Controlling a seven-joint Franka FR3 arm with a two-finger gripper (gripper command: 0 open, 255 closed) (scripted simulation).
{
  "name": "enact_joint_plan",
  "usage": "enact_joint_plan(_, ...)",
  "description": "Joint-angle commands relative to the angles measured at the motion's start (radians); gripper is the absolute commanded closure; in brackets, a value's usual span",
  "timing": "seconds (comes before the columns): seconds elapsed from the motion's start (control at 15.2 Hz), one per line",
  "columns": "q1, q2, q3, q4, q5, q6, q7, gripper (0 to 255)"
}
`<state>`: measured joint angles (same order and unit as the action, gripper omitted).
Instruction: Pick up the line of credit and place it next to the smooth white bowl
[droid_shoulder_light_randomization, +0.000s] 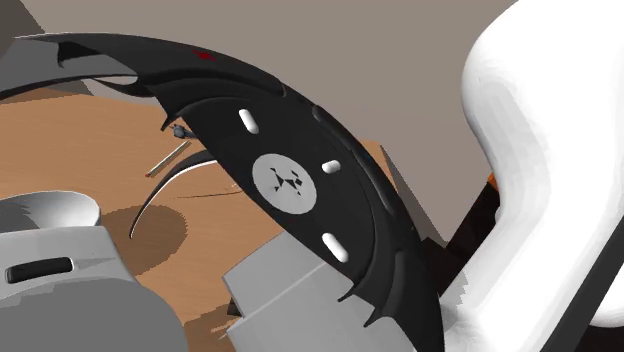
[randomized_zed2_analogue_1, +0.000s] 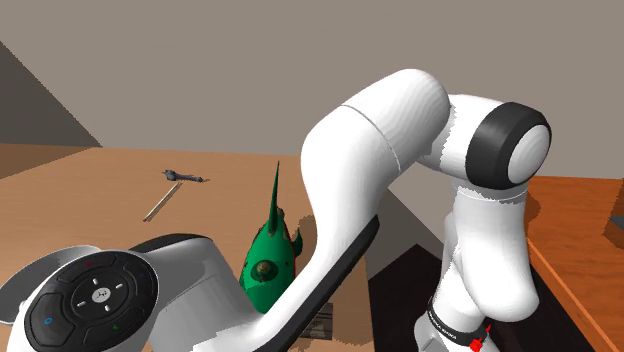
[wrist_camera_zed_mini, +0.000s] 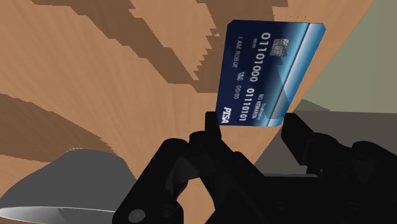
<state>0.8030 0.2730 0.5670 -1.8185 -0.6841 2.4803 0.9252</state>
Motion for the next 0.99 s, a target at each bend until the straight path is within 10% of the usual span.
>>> enact_joint_plan(0.0, 0.0, 0.0, 0.0, 0.0, 0.0, 0.0, 0.0, 0)
enact_joint_plan(0.92, -0.03, -0.12, 0.04, -0.045, 0.111, -0.044, -0.063, 0)
